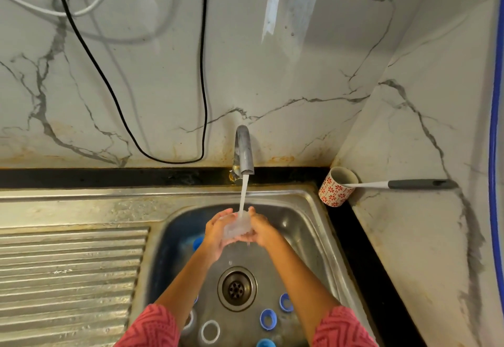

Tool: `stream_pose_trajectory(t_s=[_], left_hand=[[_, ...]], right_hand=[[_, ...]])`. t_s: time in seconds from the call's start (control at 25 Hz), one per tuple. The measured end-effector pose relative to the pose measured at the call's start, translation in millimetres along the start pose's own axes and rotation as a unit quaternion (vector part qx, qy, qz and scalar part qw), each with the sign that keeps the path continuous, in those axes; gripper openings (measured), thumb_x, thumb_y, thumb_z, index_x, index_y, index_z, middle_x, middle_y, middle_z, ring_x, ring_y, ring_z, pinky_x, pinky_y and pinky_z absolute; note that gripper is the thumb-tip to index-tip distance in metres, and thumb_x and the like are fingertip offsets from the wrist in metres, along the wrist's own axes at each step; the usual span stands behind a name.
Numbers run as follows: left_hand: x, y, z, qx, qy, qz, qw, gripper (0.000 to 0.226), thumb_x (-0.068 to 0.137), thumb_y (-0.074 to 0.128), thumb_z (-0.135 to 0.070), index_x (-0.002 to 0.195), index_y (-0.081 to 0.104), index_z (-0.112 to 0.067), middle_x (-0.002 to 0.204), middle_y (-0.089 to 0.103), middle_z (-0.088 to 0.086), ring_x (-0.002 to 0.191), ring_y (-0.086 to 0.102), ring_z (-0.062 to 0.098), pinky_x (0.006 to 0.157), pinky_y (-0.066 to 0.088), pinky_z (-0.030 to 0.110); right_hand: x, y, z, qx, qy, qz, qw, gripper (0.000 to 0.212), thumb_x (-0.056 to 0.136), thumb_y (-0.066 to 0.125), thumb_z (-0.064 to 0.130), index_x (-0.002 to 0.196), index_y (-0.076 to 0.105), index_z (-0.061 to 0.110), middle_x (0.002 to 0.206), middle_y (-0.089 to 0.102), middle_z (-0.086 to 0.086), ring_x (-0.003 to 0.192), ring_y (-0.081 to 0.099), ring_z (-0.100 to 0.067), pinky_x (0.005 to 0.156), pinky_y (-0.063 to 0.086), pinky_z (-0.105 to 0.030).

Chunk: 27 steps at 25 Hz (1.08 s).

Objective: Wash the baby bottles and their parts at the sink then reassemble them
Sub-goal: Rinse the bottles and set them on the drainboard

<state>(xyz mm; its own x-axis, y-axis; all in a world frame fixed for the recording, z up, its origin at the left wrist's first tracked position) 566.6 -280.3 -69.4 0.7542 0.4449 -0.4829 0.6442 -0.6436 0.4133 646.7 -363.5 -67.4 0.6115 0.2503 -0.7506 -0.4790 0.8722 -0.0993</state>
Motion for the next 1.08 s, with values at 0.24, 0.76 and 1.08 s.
stream_pose_trajectory(t_s=[0.24, 0.76, 1.08], left_hand=[[2.3, -21.8, -5.2, 0.170, 0.013, -0.201, 0.965, 0.029, 0.086, 0.064, -0.030, 0.107, 0.061, -0.011, 0.106, 0.061, 0.013, 0.094, 0.060, 0.027, 0.083, 0.054, 0.040], [22.3, 5.3, 28.2, -0.118, -0.226, -0.139, 0.957, 0.054, 0.096, 0.040, -0.049, 0.106, 0.057, 0.001, 0.057, 0.064, 0.017, 0.043, 0.063, 0.023, 0.038, 0.051, 0.024], [9.3, -5.4, 24.5, -0.170, -0.174, -0.143, 0.959, 0.046, 0.095, 0.048, -0.040, 0.121, 0.047, -0.002, 0.093, 0.058, 0.019, 0.078, 0.061, 0.029, 0.048, 0.057, 0.033]], right_hand=[[3.5, 18.2, -19.8, 0.074, 0.085, 0.038, 0.993, 0.049, 0.098, 0.039, 0.046, 0.084, 0.055, 0.002, 0.077, 0.060, -0.015, 0.067, 0.058, -0.020, 0.095, 0.050, -0.033], [-30.7, -6.4, 36.6, -0.261, -0.301, 0.028, 0.917, 0.055, 0.071, 0.079, 0.015, 0.119, 0.051, 0.022, 0.116, 0.056, -0.002, 0.109, 0.053, -0.018, 0.083, 0.050, -0.027], [-33.3, 9.1, 23.7, -0.242, -0.316, 0.010, 0.917, 0.045, 0.077, 0.076, 0.031, 0.116, 0.057, 0.020, 0.117, 0.057, -0.005, 0.111, 0.053, -0.019, 0.087, 0.049, -0.029]])
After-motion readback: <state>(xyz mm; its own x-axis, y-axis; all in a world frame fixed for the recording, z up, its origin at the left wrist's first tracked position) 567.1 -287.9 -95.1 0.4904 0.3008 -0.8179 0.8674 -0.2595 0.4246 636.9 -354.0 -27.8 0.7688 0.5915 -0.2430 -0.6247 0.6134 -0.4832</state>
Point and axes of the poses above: each hand's wrist, its own x-axis towards the middle knuckle, its own y-axis out of the palm, z = x × y, the point moved 6 cm from there along x, towards the middle knuckle
